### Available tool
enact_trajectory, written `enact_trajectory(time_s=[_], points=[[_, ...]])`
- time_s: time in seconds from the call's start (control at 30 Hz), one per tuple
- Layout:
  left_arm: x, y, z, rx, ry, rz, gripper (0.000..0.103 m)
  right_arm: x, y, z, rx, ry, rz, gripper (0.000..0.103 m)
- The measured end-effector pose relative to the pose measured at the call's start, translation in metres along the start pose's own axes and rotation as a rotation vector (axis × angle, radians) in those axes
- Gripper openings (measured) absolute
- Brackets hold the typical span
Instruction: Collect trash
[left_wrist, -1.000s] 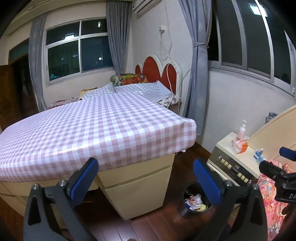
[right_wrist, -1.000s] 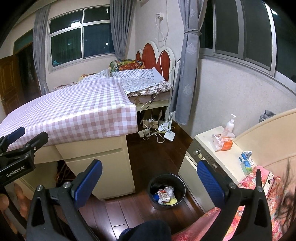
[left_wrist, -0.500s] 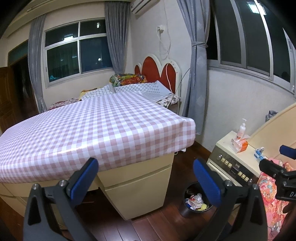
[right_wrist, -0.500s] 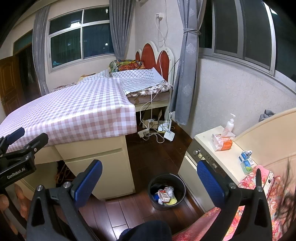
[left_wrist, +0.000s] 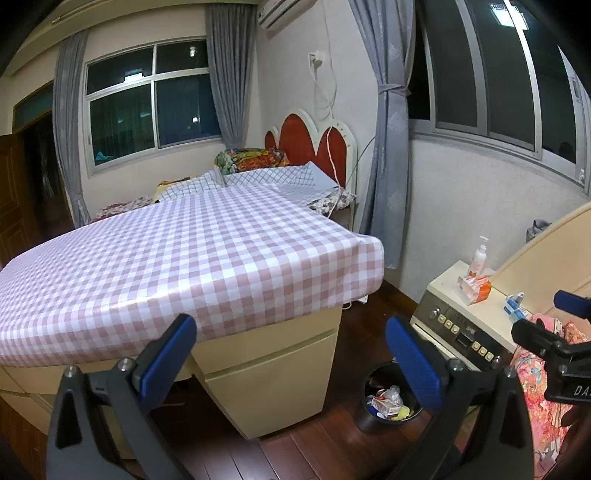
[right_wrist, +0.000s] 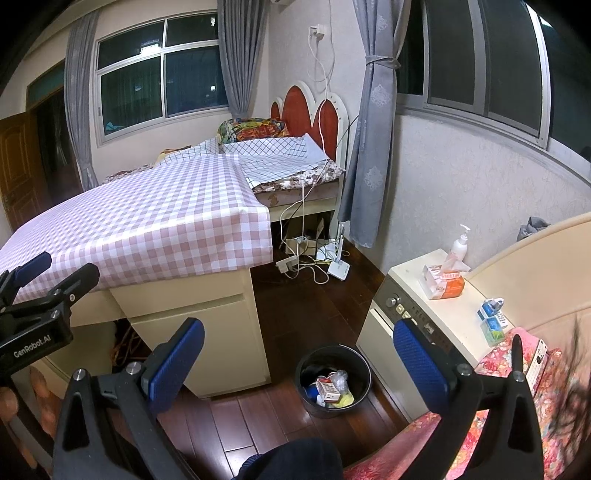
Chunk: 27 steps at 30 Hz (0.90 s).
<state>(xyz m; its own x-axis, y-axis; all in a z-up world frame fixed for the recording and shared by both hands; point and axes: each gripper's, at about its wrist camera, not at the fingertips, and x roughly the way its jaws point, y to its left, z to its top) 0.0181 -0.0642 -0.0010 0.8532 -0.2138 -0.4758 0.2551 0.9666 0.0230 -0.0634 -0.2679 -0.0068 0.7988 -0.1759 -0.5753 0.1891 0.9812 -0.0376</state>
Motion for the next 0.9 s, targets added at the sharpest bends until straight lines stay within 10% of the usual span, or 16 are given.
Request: enact_trajectory(time_s=[0.9], points=[[-0.0036,-0.001,0.005,0.01,-0.007,-0.002,0.103,-0.0008,0.0028,0.0032,-0.007,-0.003,0.006,0.103]])
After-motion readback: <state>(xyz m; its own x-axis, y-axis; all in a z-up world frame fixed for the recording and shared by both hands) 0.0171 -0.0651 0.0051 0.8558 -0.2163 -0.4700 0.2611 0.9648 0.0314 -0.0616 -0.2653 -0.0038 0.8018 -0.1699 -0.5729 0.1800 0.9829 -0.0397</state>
